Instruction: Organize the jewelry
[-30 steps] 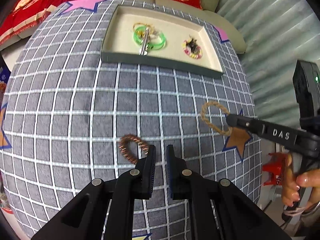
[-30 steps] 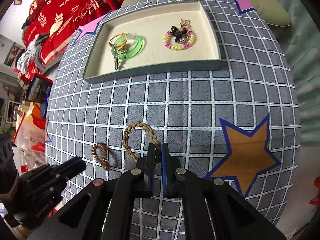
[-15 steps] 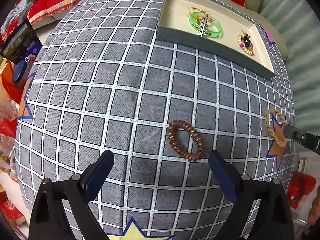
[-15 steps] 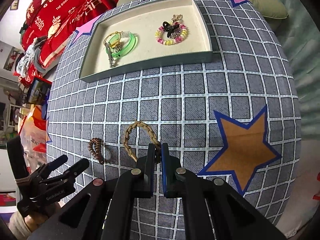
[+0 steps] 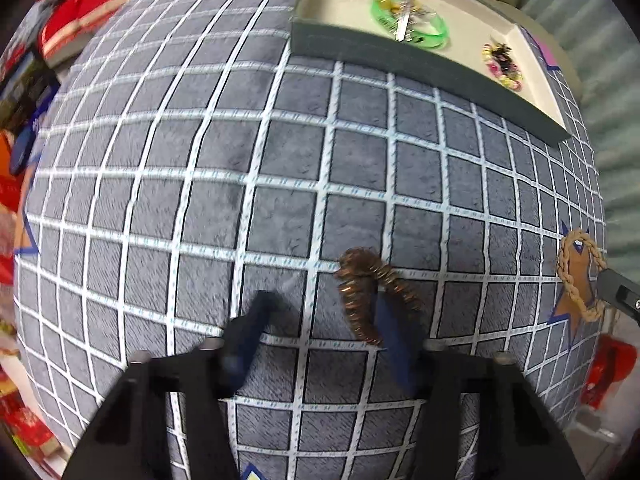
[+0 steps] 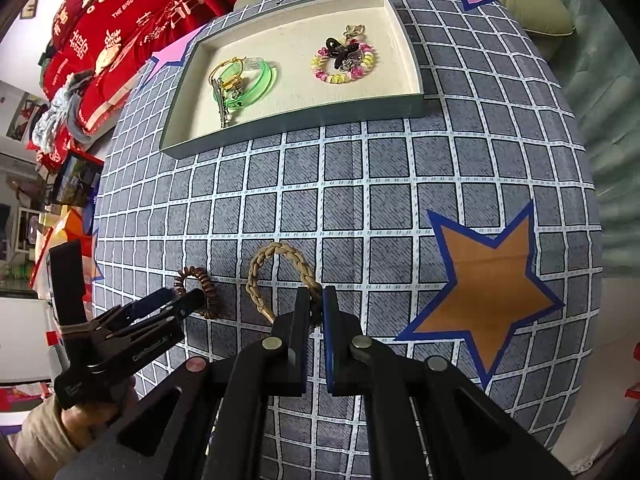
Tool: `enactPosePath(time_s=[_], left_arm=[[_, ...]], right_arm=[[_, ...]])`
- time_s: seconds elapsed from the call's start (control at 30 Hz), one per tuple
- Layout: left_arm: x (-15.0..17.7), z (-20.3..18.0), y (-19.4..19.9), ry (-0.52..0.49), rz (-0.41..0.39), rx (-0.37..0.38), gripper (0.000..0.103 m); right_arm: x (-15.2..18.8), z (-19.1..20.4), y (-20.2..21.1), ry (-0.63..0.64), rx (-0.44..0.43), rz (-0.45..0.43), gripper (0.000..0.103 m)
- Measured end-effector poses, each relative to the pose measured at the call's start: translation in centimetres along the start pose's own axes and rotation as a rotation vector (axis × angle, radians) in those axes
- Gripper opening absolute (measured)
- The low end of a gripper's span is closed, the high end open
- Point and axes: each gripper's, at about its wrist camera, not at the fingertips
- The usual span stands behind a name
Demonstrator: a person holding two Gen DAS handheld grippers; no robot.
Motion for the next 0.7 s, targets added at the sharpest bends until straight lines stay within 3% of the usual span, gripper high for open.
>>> enactPosePath(time_s=[0.03,0.07,0.3,0.7], left_arm=[[-0.2,-0.5,-0.1,-0.013,-0.002,-0.001,0.03],[-0.2,-0.7,-0.1,-0.03,0.004,0.011,0.021],[-0.2,-1.6,2.0,-0.048,-0.006,0.11,0.021],[-3.5,-2.5,7.4,-0.065,-0.066,0.184,0.021]], right_arm=[[0.0,0.0,0.0,-0.002,0.001,0.0,0.006],[0.1,-0.1,0.0,-0.003,0.001,-0.001,0.006],[-0.2,-0.2,0.4,-0.005,-0.001,-0.011,0.006],[-2.6,-0.2,1.8,0.004,-0.003,-0.058,0.006]])
Point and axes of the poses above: each gripper's, at about its wrist camera, not at the fingertips, and y roughly against the way its jaws point, z to its left, x to its underside, and after that the axes turned 14 degrees about y, right-handed
